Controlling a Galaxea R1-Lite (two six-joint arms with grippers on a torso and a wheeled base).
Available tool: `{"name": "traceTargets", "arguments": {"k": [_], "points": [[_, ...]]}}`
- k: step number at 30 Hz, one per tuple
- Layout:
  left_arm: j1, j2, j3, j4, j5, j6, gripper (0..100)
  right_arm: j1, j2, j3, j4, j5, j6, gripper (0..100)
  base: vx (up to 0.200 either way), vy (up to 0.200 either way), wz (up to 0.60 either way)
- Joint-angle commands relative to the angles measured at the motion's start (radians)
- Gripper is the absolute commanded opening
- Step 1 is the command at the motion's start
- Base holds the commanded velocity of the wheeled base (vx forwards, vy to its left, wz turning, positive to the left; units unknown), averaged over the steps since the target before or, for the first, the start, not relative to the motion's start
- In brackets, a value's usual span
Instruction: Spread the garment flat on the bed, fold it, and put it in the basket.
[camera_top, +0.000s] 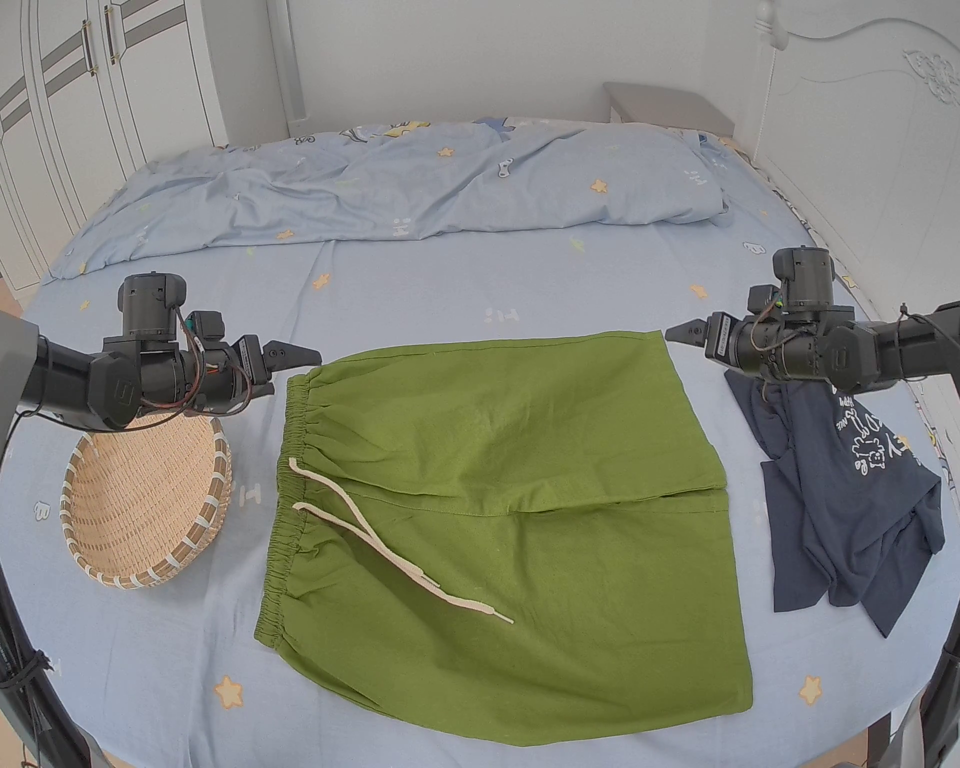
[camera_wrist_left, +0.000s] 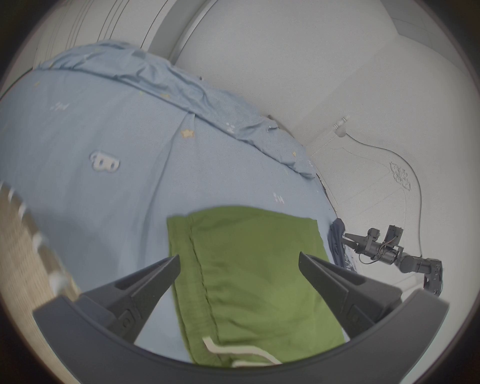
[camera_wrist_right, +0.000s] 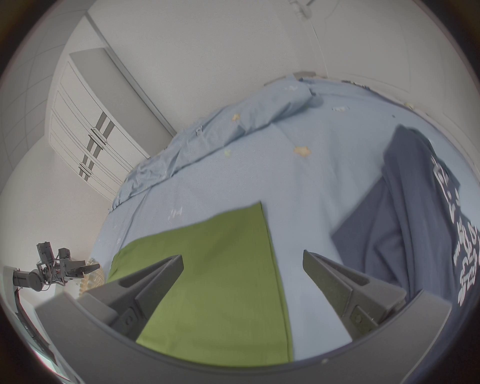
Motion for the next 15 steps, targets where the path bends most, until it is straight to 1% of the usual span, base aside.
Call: {"name": "traceTargets", "arguments": {"k": [1,2,3,6,7,9,10,11,12,15], "points": [[-0.033,-0.327,0.392,-0.004,-0.020,-0.106,100,0.065,-0.352,0.435,-0.003,0.023,0.061,100,0.000,0.000,0.00],[-0.034,-0.365,0.478,-0.003,-0.031,-0.109,100,0.095,-0.409,0.536,-0.009,0.039,0.084,100,0.000,0.000,0.00],[-0.034,-0.396,0.540,-0.003,-0.042,-0.109,100,0.115,-0.447,0.601,-0.023,0.046,0.099,100,0.000,0.000,0.00],[-0.033,-0.477,0.704,-0.007,-0.086,-0.103,100,0.150,-0.539,0.754,-0.106,0.065,0.125,100,0.000,0.000,0.00],[-0.031,-0.488,0.731,-0.009,-0.101,-0.106,100,0.153,-0.556,0.780,-0.120,0.069,0.131,100,0.000,0.000,0.00],[-0.026,-0.514,0.820,-0.016,-0.175,-0.101,100,0.165,-0.624,0.860,-0.154,0.103,0.164,100,0.000,0.000,0.00],[-0.022,-0.522,0.848,-0.018,-0.192,-0.099,100,0.173,-0.650,0.881,-0.155,0.120,0.174,100,0.000,0.000,0.00],[-0.022,-0.522,0.848,-0.018,-0.192,-0.099,100,0.173,-0.650,0.881,-0.155,0.120,0.174,100,0.000,0.000,0.00],[-0.019,-0.548,0.906,-0.022,-0.210,-0.098,100,0.182,-0.714,0.918,-0.147,0.149,0.184,100,0.000,0.000,0.00],[-0.019,-0.563,0.988,-0.030,-0.215,-0.087,100,0.185,-0.776,0.972,-0.149,0.180,0.184,100,0.000,0.000,0.00]]}}
